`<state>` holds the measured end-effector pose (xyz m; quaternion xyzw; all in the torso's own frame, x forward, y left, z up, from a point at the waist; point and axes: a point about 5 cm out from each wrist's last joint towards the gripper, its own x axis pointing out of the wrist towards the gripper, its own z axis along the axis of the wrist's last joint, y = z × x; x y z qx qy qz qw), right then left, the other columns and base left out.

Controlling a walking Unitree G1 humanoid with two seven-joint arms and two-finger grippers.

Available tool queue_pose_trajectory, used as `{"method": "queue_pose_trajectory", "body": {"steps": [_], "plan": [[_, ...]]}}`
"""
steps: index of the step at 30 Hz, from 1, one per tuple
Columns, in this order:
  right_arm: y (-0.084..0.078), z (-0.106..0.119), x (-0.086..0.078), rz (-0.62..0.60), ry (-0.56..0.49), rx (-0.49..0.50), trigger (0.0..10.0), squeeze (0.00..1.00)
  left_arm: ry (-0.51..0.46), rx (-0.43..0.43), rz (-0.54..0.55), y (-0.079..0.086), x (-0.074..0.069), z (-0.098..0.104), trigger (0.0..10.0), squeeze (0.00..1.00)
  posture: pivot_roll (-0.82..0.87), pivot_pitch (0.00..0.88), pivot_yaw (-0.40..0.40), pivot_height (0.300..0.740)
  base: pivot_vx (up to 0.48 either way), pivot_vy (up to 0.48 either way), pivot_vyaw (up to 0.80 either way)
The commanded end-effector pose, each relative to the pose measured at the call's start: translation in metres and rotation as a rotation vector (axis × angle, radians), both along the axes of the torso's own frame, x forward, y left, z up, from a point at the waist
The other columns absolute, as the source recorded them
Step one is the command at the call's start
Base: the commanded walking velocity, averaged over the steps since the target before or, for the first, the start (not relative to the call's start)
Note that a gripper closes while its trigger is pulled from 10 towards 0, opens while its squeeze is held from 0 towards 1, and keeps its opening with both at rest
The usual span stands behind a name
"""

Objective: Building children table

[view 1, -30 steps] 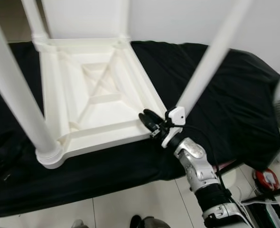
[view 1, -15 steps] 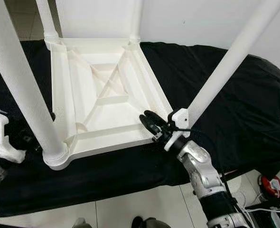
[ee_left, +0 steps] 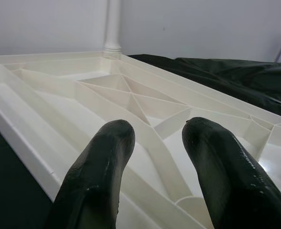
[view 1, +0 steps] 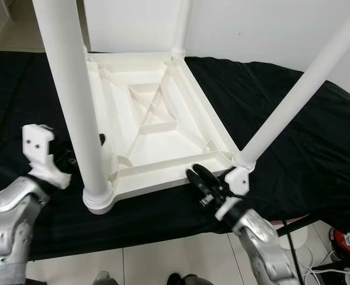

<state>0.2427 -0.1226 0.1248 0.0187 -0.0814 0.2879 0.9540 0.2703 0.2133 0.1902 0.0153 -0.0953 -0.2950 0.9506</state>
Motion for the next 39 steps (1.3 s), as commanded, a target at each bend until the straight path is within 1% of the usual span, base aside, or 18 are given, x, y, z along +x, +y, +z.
{"method": "queue_pose_trajectory", "body": {"steps": [1,5,6,7,8,9,14,16,17,18,19,22,25,29,31,33,36,39], "plan": [[-0.007,0.002,-0.001,-0.033,0.002,-0.014,10.0,0.00,0.018,0.008,-0.103,-0.011,-0.001,-0.004,10.0,0.00,0.13,0.120,-0.093,0.740,0.000,0.000,0.00],[-0.012,0.001,-0.003,-0.066,0.010,-0.016,10.0,0.00,0.019,0.012,-0.127,-0.016,0.001,-0.005,10.0,0.00,0.11,0.128,-0.082,0.740,0.000,0.000,0.00],[-0.014,0.001,-0.006,-0.080,0.014,-0.017,10.0,1.00,0.023,0.012,-0.142,-0.019,0.002,-0.005,10.0,0.00,0.10,0.130,-0.079,0.740,0.000,0.000,0.00],[-0.017,0.000,-0.010,-0.097,0.018,-0.013,10.0,1.00,0.028,0.013,-0.158,-0.022,0.004,-0.006,10.0,0.00,0.09,0.136,-0.075,0.740,0.000,0.000,0.00],[-0.017,0.000,-0.010,-0.097,0.018,-0.013,10.0,1.00,0.028,0.013,-0.158,-0.022,0.004,-0.006,10.0,0.00,0.09,0.136,-0.075,0.740,0.000,0.000,0.00],[-0.020,-0.001,-0.016,-0.139,0.022,-0.018,10.0,1.00,0.033,0.015,-0.177,-0.025,0.007,-0.007,10.0,0.00,0.08,0.142,-0.068,0.740,0.000,0.000,0.00],[-0.024,-0.004,-0.022,-0.178,0.019,-0.036,10.0,1.00,0.038,0.014,-0.188,-0.026,0.008,-0.008,10.0,0.00,0.07,0.148,-0.061,0.740,0.000,0.000,0.00],[-0.029,-0.006,-0.027,-0.236,0.025,-0.048,10.0,1.00,0.045,0.016,-0.202,-0.028,0.010,-0.009,10.0,0.00,0.06,0.155,-0.050,0.740,0.000,0.000,0.00],[-0.029,-0.006,-0.027,-0.236,0.025,-0.048,10.0,1.00,0.045,0.016,-0.202,-0.028,0.010,-0.009,10.0,0.00,0.06,0.155,-0.050,0.740,0.000,0.000,0.00],[-0.033,-0.006,-0.030,-0.283,0.022,-0.046,10.0,0.00,0.048,0.016,-0.213,-0.030,0.011,-0.009,10.0,0.00,0.06,0.155,-0.050,0.740,0.000,0.000,0.00],[-0.033,-0.006,-0.030,-0.283,0.022,-0.046,10.0,0.00,0.048,0.016,-0.213,-0.030,0.011,-0.009,10.0,0.00,0.06,0.155,-0.050,0.740,0.000,0.000,0.00],[-0.045,-0.005,-0.033,-0.421,-0.006,-0.051,10.0,0.00,0.046,0.014,-0.237,-0.034,0.013,-0.009,10.0,0.00,0.04,0.157,-0.043,0.740,0.000,0.000,0.00],[-0.048,-0.005,-0.033,-0.458,-0.004,-0.050,10.0,0.00,0.047,0.010,-0.249,-0.035,0.013,-0.009,10.0,0.00,0.04,0.157,-0.043,0.740,0.000,0.000,0.00],[-0.057,-0.004,-0.028,-0.569,-0.015,-0.057,10.0,0.00,0.053,0.003,-0.292,-0.040,0.010,-0.009,10.0,0.00,0.05,0.154,-0.046,0.740,0.000,0.000,0.00],[-0.058,-0.004,-0.027,-0.577,-0.016,-0.057,10.0,0.00,0.054,0.003,-0.299,-0.041,0.010,-0.010,10.0,0.00,0.05,0.154,-0.046,0.740,0.000,0.000,0.00],[-0.059,-0.002,-0.021,-0.586,-0.021,-0.047,10.0,0.00,0.062,-0.004,-0.337,-0.045,0.006,-0.011,10.0,0.00,0.05,0.152,-0.048,0.740,0.000,0.000,0.00],[-0.058,-0.001,-0.019,-0.583,-0.023,-0.041,10.0,0.00,0.063,-0.003,-0.357,-0.047,0.004,-0.011,10.0,0.00,0.05,0.153,-0.051,0.740,0.000,0.000,0.00],[-0.055,0.002,-0.010,-0.564,-0.035,-0.029,10.0,0.00,0.070,0.000,-0.413,-0.053,-0.002,-0.013,10.0,0.00,0.06,0.148,-0.055,0.740,0.000,0.000,0.00]]}}
